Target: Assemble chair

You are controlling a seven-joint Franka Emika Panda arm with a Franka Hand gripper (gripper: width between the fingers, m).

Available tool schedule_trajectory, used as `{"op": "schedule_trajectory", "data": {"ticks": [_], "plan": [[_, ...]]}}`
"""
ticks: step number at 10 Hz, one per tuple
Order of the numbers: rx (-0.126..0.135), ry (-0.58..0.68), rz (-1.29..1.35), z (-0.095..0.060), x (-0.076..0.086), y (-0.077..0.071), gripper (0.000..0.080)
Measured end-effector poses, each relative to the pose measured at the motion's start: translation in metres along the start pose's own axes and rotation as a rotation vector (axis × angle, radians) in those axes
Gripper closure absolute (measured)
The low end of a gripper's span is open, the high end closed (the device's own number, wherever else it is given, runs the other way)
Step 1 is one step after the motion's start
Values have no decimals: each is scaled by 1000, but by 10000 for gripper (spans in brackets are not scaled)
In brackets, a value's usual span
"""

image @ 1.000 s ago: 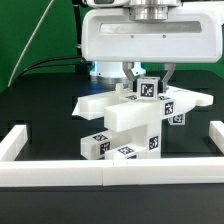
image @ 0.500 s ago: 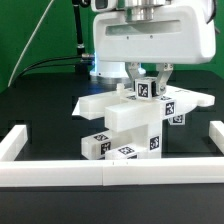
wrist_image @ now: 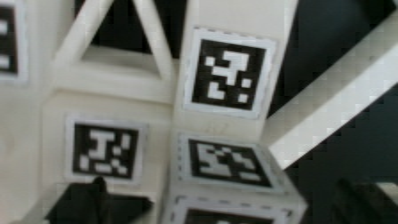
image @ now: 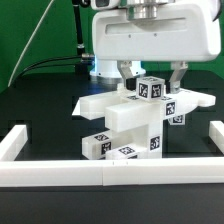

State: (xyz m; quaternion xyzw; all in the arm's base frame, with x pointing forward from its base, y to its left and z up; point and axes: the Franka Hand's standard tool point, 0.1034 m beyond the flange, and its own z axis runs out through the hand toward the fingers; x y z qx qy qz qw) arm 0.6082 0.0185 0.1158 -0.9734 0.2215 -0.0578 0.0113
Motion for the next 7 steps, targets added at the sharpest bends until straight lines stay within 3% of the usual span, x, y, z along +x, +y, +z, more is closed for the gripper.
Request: {"op": "schedule_trajectory", "data": {"ticks": [2, 7], "plan": [[-13, -5, -237, 2, -6, -6, 151], [-17, -3, -525, 2, -4, 0, 151]]}}
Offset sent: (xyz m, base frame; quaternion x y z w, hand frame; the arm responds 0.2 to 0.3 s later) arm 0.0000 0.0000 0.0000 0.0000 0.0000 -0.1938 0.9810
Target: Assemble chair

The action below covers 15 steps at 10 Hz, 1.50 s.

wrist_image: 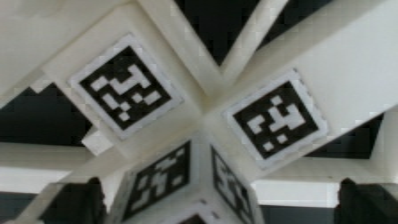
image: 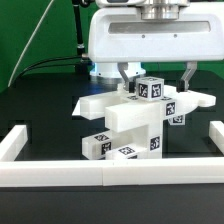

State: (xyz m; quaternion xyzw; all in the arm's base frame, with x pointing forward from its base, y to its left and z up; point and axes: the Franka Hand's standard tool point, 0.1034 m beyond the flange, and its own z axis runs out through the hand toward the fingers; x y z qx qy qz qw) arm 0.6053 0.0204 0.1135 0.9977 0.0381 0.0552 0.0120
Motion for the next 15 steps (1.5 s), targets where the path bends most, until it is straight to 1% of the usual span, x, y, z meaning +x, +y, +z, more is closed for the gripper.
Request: {"op": "schedule_trajectory", "data": {"ticks": [1, 4, 6, 7, 8, 9, 13, 15], "plan": [[-9, -2, -157, -1, 1, 3, 151], [-15, -6, -360, 0, 0, 11, 151], [-16, -6, -327, 0, 0, 11, 151], [-16, -6, -320, 0, 0, 12, 244], [-16, -6, -276, 0, 0, 12, 426], [-15, -5, -168, 0, 0, 11, 534], [-14, -3, 173, 1, -1, 11, 533], [-16, 0, 409, 2, 1, 12, 533]]}}
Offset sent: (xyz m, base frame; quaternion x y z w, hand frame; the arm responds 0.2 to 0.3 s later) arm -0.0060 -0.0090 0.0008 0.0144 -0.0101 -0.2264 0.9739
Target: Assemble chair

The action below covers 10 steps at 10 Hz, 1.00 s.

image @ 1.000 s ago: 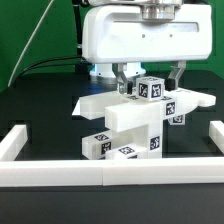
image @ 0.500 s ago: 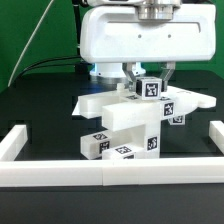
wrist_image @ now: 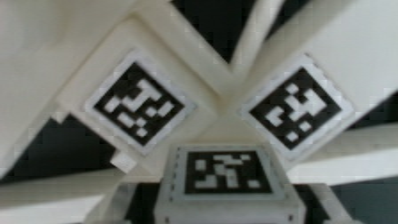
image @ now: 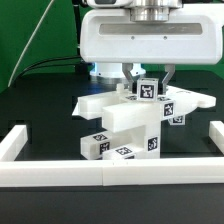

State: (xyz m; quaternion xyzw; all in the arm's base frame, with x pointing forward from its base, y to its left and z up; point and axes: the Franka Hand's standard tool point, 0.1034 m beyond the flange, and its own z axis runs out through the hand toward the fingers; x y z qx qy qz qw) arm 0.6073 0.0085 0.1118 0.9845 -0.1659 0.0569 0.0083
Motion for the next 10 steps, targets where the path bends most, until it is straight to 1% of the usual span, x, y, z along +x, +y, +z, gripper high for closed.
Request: {"op": "schedule_trajectory", "data": {"ticks": [2, 3, 5, 6, 7, 9, 10], "plan": [[12, -6, 251, 0, 0, 0, 532], [15, -7, 327, 1, 0, 0, 532], [33, -18, 592, 1, 0, 0, 531], [48, -22, 675, 1, 1, 0, 531], [57, -19, 693, 1, 2, 0, 531], [57, -18, 657, 1, 2, 0, 530], [57, -18, 656, 1, 2, 0, 317]]}}
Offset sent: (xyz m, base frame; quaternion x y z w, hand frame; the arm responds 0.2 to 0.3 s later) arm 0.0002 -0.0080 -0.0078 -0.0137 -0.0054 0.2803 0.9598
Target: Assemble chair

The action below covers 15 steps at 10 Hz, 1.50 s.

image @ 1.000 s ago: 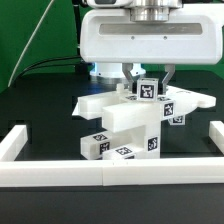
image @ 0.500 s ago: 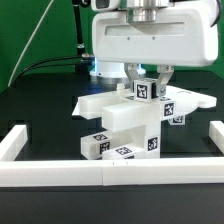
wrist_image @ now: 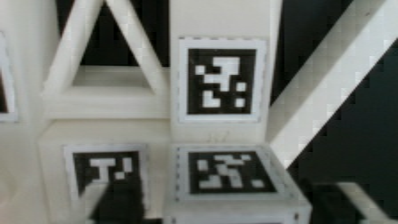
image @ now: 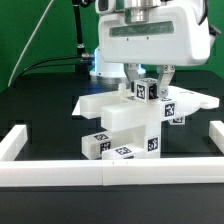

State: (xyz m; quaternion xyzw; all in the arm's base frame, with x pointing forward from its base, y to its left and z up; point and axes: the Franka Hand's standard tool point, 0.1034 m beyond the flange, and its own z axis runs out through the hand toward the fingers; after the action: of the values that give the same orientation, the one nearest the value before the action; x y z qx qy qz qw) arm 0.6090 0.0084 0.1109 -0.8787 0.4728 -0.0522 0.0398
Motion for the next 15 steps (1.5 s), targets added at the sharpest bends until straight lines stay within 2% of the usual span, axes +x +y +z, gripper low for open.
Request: {"op": "schedule_trajectory", "data": {"ticks": [1, 2, 3, 5, 6, 9, 11, 12, 15], "plan": [[0, -1, -13, 0, -1, 0, 206], [-16, -9, -220, -1, -2, -1, 206], [-19, -20, -425, -3, 0, -1, 160], [-63, -71, -758, 1, -10, 7, 153], [-53, -54, -803, 0, -12, 8, 151], [-56, -58, -1053, 1, -9, 11, 151], [-78, -67, -1410, -3, -1, 6, 151], [-80, -71, -1515, -6, 0, 1, 151], [-81, -73, -1520, -6, 2, 2, 165]]}}
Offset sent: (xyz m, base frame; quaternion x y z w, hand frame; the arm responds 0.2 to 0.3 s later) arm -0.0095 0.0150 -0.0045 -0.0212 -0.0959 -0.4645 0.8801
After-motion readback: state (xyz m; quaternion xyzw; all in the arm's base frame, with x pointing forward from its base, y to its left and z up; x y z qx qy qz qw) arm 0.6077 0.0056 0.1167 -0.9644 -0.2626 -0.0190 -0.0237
